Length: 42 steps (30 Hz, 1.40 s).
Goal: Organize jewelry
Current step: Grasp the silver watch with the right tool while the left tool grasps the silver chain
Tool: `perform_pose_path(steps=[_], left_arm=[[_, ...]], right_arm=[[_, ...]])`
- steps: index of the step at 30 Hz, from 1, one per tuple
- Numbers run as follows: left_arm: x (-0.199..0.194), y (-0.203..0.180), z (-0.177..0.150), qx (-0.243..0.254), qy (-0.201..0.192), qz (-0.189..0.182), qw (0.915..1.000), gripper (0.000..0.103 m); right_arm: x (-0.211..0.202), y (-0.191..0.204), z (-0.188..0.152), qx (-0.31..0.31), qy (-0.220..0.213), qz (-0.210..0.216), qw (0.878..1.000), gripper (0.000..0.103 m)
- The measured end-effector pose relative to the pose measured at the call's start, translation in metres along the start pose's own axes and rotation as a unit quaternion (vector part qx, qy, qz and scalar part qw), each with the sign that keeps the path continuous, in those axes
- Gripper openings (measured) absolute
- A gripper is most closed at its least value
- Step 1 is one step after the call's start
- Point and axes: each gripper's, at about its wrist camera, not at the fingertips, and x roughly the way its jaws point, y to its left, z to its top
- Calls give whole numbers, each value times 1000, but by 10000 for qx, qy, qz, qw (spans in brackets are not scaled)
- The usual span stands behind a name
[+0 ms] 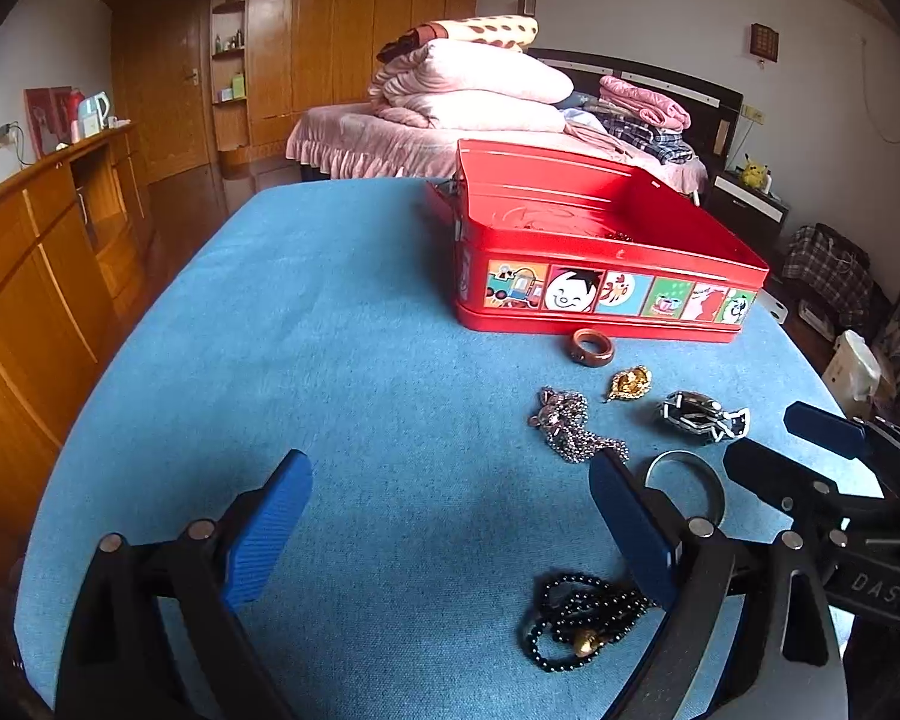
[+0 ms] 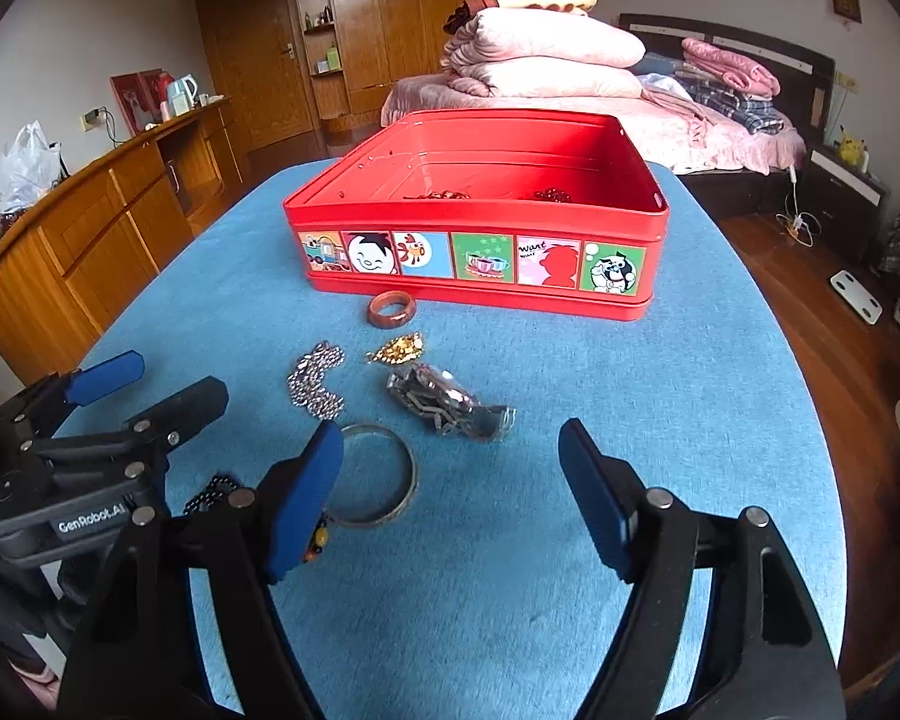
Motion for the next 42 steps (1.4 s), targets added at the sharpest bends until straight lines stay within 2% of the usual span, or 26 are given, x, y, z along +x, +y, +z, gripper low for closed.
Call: perform_pose_path(steps=[7, 12, 14, 16, 18, 20, 24, 30, 33, 35, 38, 40, 42], left_arm=[[5, 1, 2, 88, -12, 45, 10000, 92], [9, 4, 5, 36, 21, 40, 10000, 92], [11, 5, 6, 12, 31, 33, 10000, 92], [12, 5, 6, 12, 53, 26, 10000, 92], [14, 5, 6, 29, 90, 13, 10000, 92], [15, 3, 6, 54, 94, 0, 9999, 92], [16, 0, 8, 54, 97, -93, 9999, 92], [24, -18, 17, 150, 237, -385, 9989, 91], [33, -29, 20, 291, 369, -470, 9978, 75], [44, -33, 21, 286, 586, -602, 9961, 56], [47, -36, 22, 315, 595, -623, 9958, 51], [49, -38, 23, 337, 652, -777, 9943, 48], [50, -40, 24, 353, 676, -799, 9939, 41]], right_arm=[[21, -9, 12, -54, 149, -12, 9999, 64], [37, -5, 15, -194, 376, 130, 9990, 54], [42, -4, 14, -209, 419, 235, 9986, 53], [40, -4, 13, -220, 398, 271, 9986, 49], [39, -7, 12, -152, 402, 328, 9985, 37], [36, -14, 12, -3, 399, 366, 9985, 32], [29, -29, 8, 302, 382, 322, 9983, 29], [22, -39, 1, 470, 355, 145, 9982, 29], [22, -41, -1, 495, 344, 167, 9980, 29], [22, -40, -1, 491, 330, 171, 9981, 29], [22, -43, -1, 492, 303, 192, 9981, 30], [23, -43, -2, 478, 280, 184, 9983, 30], [23, -42, -2, 452, 266, 157, 9985, 31]])
